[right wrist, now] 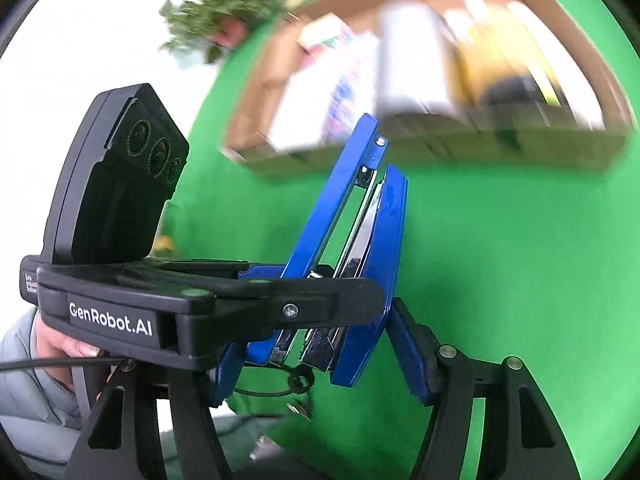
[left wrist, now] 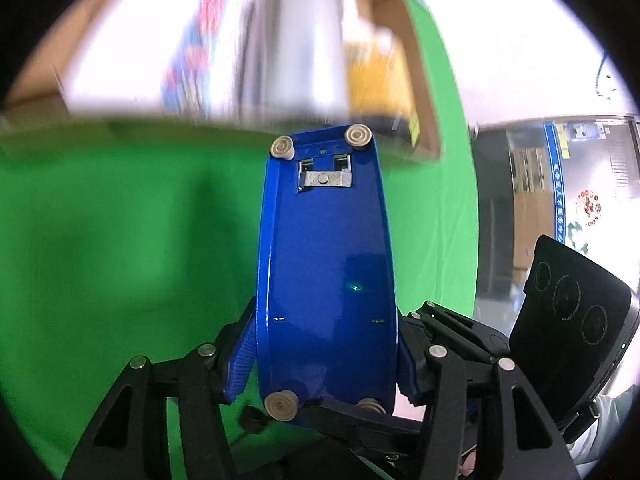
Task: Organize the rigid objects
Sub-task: 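Carry the stapler into the box with both tools, then lower the stapler onto the white plate, open both tools and withdraw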
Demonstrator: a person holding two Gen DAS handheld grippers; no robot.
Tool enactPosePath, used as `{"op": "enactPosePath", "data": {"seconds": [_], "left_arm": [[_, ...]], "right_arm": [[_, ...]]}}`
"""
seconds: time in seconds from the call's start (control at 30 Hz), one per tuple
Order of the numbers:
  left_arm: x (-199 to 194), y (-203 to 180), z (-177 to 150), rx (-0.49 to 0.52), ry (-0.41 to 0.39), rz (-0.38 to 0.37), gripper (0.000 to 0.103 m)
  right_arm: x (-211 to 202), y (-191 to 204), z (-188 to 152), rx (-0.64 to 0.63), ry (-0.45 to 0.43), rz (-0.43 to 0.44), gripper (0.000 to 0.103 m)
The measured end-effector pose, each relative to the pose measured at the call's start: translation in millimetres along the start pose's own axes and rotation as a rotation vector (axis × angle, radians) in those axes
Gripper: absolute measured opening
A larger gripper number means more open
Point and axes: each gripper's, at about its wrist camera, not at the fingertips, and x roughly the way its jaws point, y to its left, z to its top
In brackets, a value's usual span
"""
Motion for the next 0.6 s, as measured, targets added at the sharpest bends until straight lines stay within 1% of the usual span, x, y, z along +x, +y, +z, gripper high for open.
{"op": "enactPosePath", "data": {"seconds": [0.07,0.1,0.13,0.2,0.27,0.33,0.37,0.4,0.47,0.53,0.6], "left_arm": [[-20,-1,15,0.003,-0.045,0.014,0.057],[-32,-2,26,0.004,-0.068,0.027,0.057],[-41,-2,37,0.005,-0.083,0.037,0.057],[-53,-1,59,0.012,-0.117,0.055,0.057],[-59,2,79,0.008,-0.133,0.062,0.057],[-66,13,96,-0.005,-0.132,0.064,0.057],[-66,17,105,-0.013,-0.13,0.062,0.056],[-64,22,117,-0.023,-0.122,0.059,0.057],[-58,31,121,-0.032,-0.11,0.056,0.057],[-46,32,127,-0.035,-0.091,0.065,0.057],[-36,42,133,-0.042,-0.061,0.07,0.057]], "right_arm": [[-10,17,27,-0.041,-0.035,0.02,0.063],[-7,25,34,-0.052,-0.045,0.028,0.063],[-8,31,49,-0.063,-0.057,0.039,0.063],[-7,41,70,-0.077,-0.075,0.05,0.063],[1,49,91,-0.089,-0.084,0.053,0.063],[23,55,107,-0.089,-0.084,0.058,0.063],[25,49,118,-0.084,-0.083,0.058,0.063],[33,47,119,-0.077,-0.08,0.058,0.063],[46,41,134,-0.056,-0.074,0.056,0.063],[63,22,134,-0.028,-0.063,0.055,0.063],[81,9,135,-0.006,-0.044,0.041,0.063]]}}
